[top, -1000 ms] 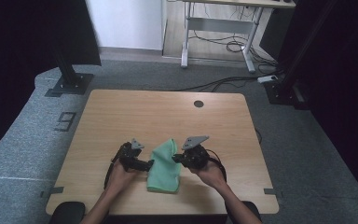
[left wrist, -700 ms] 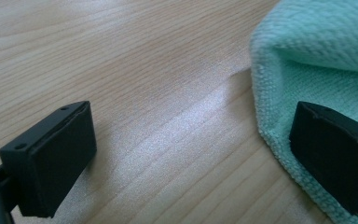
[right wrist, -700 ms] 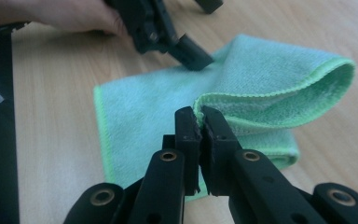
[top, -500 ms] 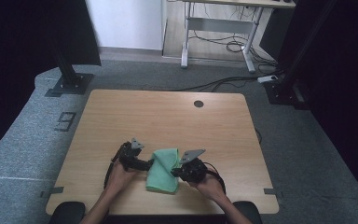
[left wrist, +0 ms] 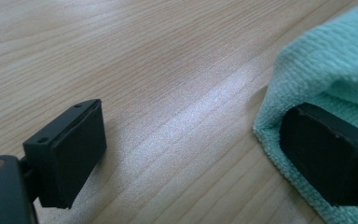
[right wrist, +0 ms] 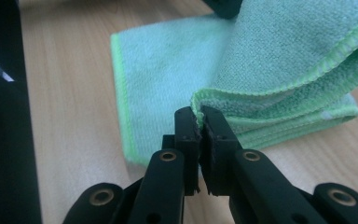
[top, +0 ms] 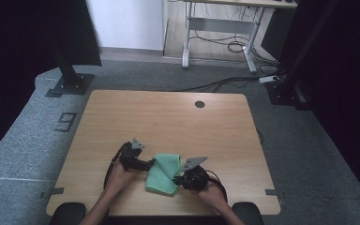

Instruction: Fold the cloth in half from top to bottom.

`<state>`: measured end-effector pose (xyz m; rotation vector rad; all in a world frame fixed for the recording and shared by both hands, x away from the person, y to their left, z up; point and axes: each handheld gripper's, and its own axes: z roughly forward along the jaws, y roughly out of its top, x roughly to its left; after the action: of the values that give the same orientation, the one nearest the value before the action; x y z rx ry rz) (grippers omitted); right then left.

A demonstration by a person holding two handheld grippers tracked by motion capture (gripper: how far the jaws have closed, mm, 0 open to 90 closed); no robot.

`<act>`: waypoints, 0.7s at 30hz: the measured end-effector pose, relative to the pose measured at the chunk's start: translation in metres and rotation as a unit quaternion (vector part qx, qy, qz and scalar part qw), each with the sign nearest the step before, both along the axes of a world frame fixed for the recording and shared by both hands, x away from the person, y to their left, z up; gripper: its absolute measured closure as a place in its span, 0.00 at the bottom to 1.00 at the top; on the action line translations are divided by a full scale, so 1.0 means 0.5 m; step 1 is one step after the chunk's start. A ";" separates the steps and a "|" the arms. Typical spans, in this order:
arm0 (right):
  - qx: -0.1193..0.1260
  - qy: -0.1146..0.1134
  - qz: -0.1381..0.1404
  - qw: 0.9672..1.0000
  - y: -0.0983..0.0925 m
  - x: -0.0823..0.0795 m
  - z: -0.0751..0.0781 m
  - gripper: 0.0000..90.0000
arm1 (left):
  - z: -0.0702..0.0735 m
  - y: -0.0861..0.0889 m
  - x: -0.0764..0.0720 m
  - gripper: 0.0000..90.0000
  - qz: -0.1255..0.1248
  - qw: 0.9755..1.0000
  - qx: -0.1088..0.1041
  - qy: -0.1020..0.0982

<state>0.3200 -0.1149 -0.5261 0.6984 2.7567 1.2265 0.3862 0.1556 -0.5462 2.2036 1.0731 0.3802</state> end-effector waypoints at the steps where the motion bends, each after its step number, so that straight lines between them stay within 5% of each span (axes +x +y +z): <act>1: -0.003 0.001 0.001 1.000 0.001 -0.003 -0.002 0.94 | 0.001 0.000 0.000 0.09 -0.001 1.000 0.001 0.001; 7: -0.013 0.003 -0.006 1.000 0.004 -0.006 -0.018 0.94 | 0.031 0.008 -0.008 0.16 -0.019 1.000 0.014 0.005; 14: 0.007 0.016 -0.018 1.000 -0.003 -0.002 -0.027 0.95 | 0.089 0.035 -0.008 0.26 -0.024 0.999 -0.021 0.011; 21: 0.022 0.026 -0.028 0.999 -0.007 -0.002 -0.032 0.94 | 0.146 -0.050 0.023 0.41 -0.091 0.995 -0.036 0.021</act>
<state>0.3188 -0.1186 -0.5421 0.8171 2.7380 1.2785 0.3977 0.1309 -0.4731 2.2306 0.8844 0.2124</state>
